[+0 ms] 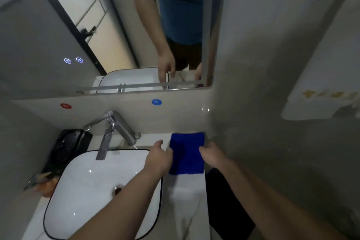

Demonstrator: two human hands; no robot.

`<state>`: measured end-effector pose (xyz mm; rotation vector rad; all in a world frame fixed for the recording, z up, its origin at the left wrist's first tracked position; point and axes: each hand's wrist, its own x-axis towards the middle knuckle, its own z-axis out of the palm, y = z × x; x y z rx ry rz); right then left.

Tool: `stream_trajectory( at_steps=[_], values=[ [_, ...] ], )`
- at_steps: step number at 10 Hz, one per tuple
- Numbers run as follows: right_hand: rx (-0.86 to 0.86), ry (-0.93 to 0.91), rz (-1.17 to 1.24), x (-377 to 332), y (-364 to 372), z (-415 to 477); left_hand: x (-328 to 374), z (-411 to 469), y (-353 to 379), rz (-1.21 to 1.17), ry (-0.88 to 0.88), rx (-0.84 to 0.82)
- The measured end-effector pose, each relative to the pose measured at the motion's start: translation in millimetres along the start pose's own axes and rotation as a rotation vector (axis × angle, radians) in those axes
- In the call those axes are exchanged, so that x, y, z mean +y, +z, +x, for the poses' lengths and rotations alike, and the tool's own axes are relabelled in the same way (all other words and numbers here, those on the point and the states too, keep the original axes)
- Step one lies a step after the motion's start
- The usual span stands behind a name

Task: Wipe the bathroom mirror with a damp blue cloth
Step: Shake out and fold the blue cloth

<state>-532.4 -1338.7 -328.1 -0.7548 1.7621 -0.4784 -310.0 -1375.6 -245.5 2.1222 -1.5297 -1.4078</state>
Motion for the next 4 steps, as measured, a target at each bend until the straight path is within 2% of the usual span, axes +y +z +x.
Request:
stream_trajectory(
  at_steps=[3, 4],
  values=[
    [0.009, -0.143, -0.272, -22.7, 26.3, -57.2, -56.6, -57.0, 9.8, 0.142, 0.359, 0.208],
    [0.019, -0.192, -0.326, -27.1, 35.2, -68.1, -69.7, -61.2, 1.1, 0.156, 0.385, 0.244]
  ],
)
